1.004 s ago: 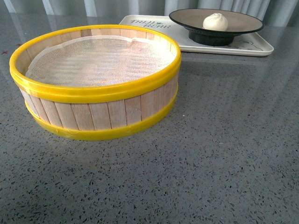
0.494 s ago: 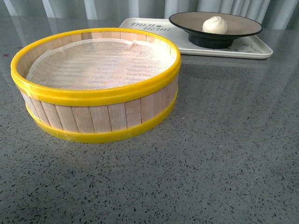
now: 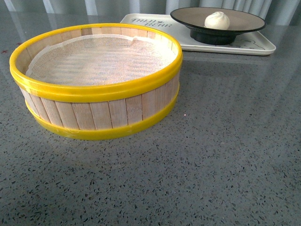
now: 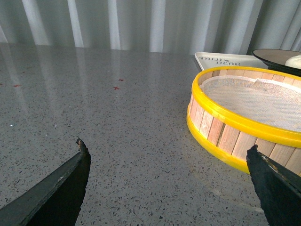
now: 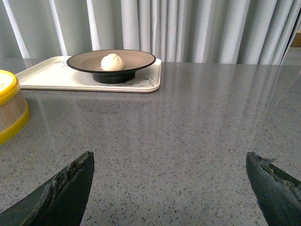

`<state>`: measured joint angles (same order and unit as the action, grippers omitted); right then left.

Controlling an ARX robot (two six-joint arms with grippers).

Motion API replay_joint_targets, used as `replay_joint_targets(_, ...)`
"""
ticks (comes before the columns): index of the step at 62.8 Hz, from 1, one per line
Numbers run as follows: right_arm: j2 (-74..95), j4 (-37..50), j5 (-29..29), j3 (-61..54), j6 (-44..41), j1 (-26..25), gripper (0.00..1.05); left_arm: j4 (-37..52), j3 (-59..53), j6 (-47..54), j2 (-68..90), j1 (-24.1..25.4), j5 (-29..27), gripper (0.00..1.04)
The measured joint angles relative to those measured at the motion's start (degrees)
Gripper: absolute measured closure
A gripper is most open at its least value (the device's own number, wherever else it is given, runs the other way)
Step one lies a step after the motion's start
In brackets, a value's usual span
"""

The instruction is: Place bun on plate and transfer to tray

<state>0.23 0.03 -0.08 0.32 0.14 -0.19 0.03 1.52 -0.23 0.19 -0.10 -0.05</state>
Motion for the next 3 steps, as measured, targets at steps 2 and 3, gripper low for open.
replay_joint_targets(2,0.0,0.0,0.0,0.0,0.0,0.0,0.09,0.0,0.0,-0.02,0.0,0.0,0.0,0.07)
replay_joint_targets(3,0.0,0.0,0.0,0.0,0.0,0.0,0.09,0.0,0.0,-0.02,0.0,0.0,0.0,0.07)
